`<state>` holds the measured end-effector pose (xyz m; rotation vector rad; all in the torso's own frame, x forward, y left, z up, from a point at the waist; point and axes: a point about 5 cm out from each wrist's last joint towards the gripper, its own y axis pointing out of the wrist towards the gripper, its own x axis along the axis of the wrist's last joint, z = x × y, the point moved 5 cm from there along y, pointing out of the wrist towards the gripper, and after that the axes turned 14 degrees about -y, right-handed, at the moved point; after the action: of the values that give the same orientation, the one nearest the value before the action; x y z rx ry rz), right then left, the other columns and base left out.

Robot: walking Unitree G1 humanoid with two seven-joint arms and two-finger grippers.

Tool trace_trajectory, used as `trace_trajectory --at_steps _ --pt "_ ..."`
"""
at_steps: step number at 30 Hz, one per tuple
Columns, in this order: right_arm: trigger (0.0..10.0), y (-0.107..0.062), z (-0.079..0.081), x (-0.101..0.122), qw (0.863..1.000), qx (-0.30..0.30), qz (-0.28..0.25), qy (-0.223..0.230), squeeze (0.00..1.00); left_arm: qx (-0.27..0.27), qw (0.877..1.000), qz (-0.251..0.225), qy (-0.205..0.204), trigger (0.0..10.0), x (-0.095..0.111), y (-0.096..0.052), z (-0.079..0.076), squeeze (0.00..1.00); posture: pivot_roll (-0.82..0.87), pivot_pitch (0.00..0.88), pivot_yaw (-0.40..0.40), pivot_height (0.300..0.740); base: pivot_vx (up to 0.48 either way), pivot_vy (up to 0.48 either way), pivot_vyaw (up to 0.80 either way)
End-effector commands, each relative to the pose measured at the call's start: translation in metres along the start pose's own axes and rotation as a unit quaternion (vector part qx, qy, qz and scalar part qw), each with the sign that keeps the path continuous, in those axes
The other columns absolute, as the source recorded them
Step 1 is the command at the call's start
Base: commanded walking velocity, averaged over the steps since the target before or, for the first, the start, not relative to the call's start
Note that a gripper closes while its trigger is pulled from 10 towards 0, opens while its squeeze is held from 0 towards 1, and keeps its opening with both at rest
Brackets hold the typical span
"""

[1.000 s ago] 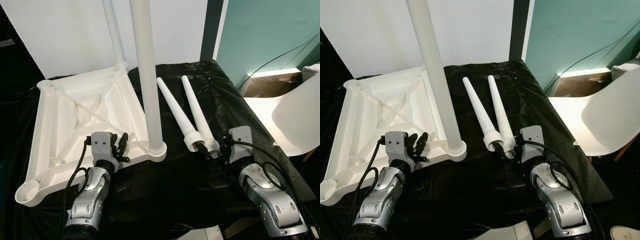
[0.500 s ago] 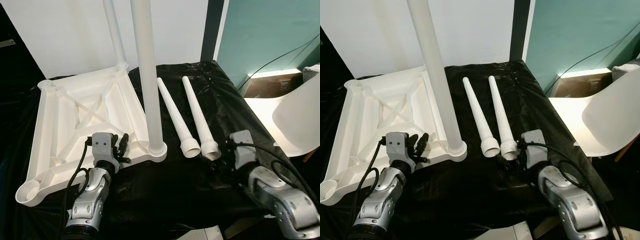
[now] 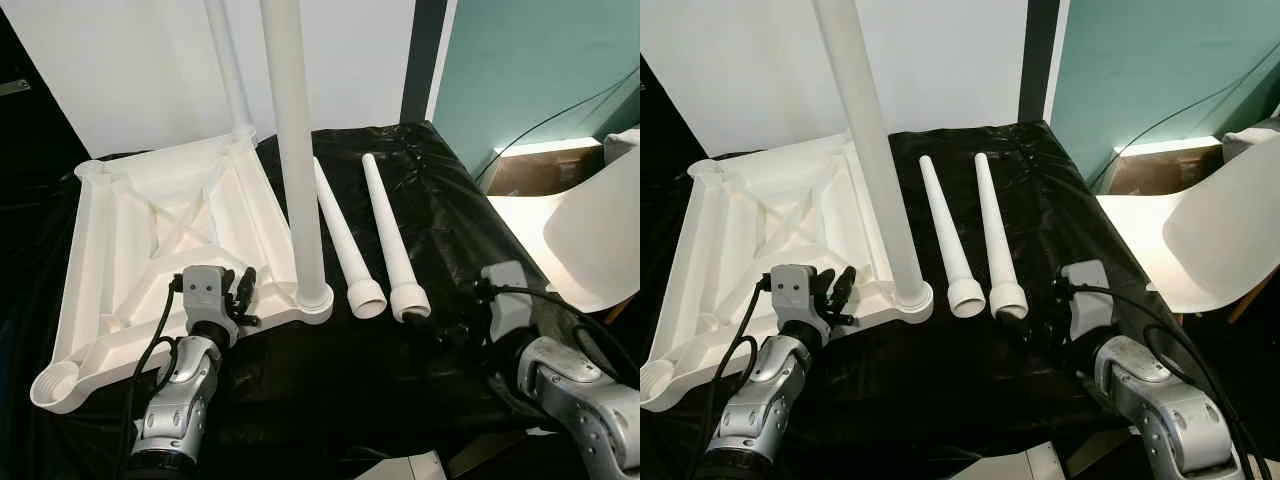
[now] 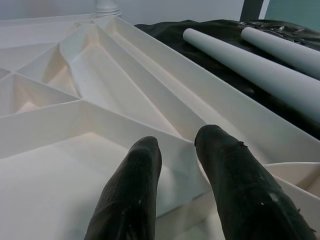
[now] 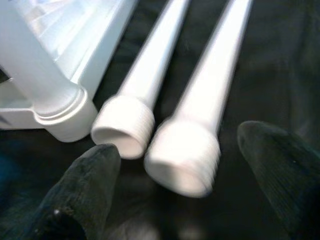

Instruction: Building children table

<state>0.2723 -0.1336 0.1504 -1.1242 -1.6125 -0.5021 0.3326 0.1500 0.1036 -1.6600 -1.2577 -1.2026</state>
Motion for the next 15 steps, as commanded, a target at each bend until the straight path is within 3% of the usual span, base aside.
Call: trace_trajectory --at_steps 1,3,5,10,14,15 --pt "10.0 0.001 0.003 0.005 1.0 0.0 -0.011 -0.021 0.0 -0.023 1.0 0.015 0.002 10.0 -0.008 -0.001 -0.004 0.0 -0.01 0.0 0.029 0.74 0.0 0.0 0.0" --pt "10.0 0.006 0.008 0.012 0.997 -0.015 -0.029 -0.069 0.0 -0.026 1.0 0.014 0.003 10.0 -0.008 0.001 -0.006 0.0 0.0 0.0 0.028 0.74 0.0 0.0 0.0" --pt "10.0 0.014 0.001 0.019 0.993 -0.032 -0.043 -0.107 0.0 -0.023 1.0 0.021 0.004 10.0 -0.01 0.001 -0.004 0.0 -0.01 0.0 0.026 0.74 0.0 0.0 0.0" --pt "10.0 0.028 -0.005 0.025 0.99 -0.037 -0.056 -0.123 0.0 -0.017 0.999 0.033 -0.007 10.0 -0.012 0.001 0.0 0.0 0.0 0.0 0.029 0.74 0.0 0.0 0.0" --pt "10.0 0.05 0.013 0.038 0.985 0.023 -0.094 -0.14 0.0 -0.019 0.999 0.03 0.025 10.0 0.0 0.003 0.006 0.0 0.02 0.0 0.027 0.74 0.0 0.0 0.0" --pt "4.4 0.057 0.015 0.042 0.984 0.037 -0.103 -0.138 0.0 -0.02 0.999 0.027 0.043 10.0 0.007 0.002 0.012 0.0 0.02 0.0 0.026 0.74 0.0 0.0 0.0"
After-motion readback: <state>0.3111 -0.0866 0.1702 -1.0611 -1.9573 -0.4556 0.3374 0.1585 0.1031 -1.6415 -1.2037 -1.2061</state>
